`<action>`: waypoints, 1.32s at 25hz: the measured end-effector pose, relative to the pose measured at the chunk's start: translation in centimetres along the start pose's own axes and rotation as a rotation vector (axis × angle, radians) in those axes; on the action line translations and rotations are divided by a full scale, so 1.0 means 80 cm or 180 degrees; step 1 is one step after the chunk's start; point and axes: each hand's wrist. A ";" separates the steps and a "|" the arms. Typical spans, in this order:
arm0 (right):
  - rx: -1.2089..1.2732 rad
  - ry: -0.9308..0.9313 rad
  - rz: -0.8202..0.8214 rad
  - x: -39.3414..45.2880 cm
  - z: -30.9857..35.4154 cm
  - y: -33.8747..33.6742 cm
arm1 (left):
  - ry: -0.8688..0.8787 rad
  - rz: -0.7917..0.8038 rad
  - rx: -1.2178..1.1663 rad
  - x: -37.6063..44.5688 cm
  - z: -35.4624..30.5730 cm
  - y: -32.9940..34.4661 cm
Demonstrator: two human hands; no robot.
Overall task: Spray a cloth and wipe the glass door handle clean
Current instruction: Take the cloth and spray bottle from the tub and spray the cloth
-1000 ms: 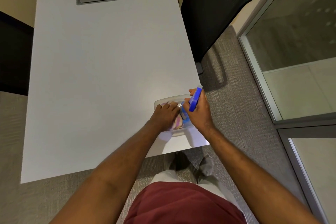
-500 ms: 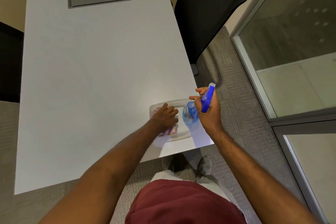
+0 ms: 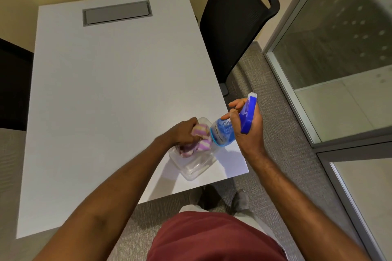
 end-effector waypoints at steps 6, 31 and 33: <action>0.0004 -0.0112 -0.0083 -0.005 0.038 -0.008 | -0.1193 -0.1285 -0.1942 -0.060 0.019 0.006; -0.0338 0.0179 -0.0350 -0.061 0.048 -0.044 | -0.0812 -0.0863 -0.2147 -0.073 -0.044 0.024; -0.0307 0.0229 -0.0408 -0.062 0.055 -0.044 | -0.0665 -0.0917 -0.2745 -0.073 -0.077 0.011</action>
Point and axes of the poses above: each hand's wrist, its own x-axis towards the middle knuckle, its own y-axis out of the palm, z = x × y, and after that the axes turned 1 degree about x, right-handed
